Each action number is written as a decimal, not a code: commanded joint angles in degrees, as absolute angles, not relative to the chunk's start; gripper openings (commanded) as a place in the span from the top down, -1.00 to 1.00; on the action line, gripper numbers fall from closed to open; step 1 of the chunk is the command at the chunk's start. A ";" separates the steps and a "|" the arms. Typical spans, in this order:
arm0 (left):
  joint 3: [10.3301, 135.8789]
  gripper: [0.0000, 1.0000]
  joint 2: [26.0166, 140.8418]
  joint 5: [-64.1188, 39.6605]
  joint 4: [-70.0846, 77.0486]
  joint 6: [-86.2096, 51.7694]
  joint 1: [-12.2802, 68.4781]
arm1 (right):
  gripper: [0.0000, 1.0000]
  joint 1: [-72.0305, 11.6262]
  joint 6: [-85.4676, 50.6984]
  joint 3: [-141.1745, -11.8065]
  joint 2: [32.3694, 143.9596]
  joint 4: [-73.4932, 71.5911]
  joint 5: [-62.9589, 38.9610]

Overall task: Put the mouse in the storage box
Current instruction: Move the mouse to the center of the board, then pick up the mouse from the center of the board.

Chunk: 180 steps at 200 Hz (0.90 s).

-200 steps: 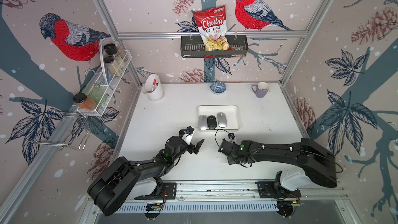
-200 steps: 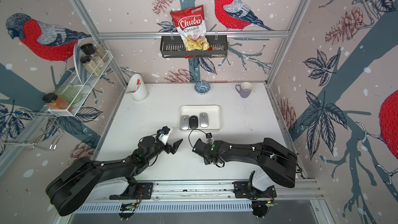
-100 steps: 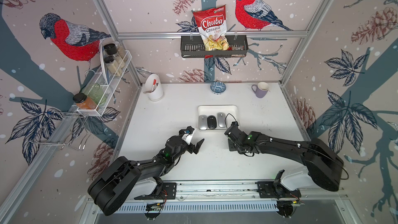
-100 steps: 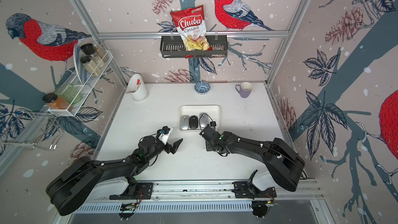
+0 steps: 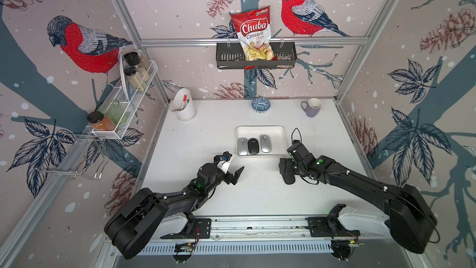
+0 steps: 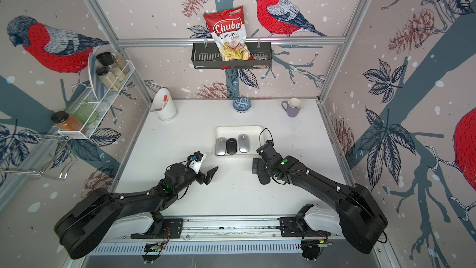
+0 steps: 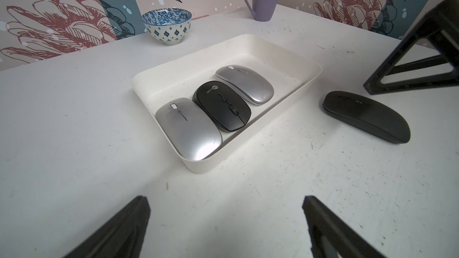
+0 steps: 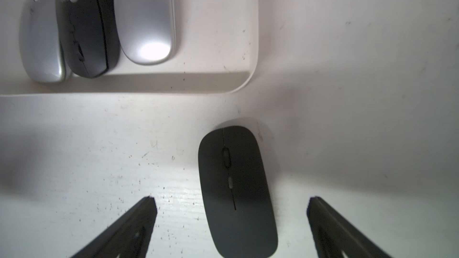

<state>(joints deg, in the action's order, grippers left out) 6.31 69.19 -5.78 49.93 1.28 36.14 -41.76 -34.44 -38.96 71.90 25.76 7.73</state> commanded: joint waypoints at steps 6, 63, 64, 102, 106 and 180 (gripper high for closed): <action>6.61 -0.98 69.67 -5.40 52.08 0.35 36.26 | -0.88 -42.15 -31.59 -40.82 77.23 26.42 5.48; 7.37 -0.98 70.46 -5.28 51.15 0.15 36.27 | -0.62 -44.22 -31.90 -43.42 84.36 28.48 12.20; 7.42 -0.98 70.48 -5.32 51.15 0.12 36.29 | -0.61 -44.30 -31.90 -43.47 84.41 28.57 12.30; 7.76 -0.98 70.65 -5.10 50.45 0.09 36.30 | -0.45 -46.75 -32.25 -44.90 88.33 29.67 14.66; 7.76 -0.98 70.59 -5.10 50.45 0.07 36.30 | -0.42 -46.89 -32.26 -44.98 88.60 29.62 14.63; 7.86 -0.98 70.59 -5.15 50.10 0.05 36.30 | -0.05 -48.14 -31.70 -48.80 89.26 31.00 14.40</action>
<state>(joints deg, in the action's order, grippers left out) 7.55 70.72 -5.58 49.41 0.21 36.14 -47.97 -32.71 -47.48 89.71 30.02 14.09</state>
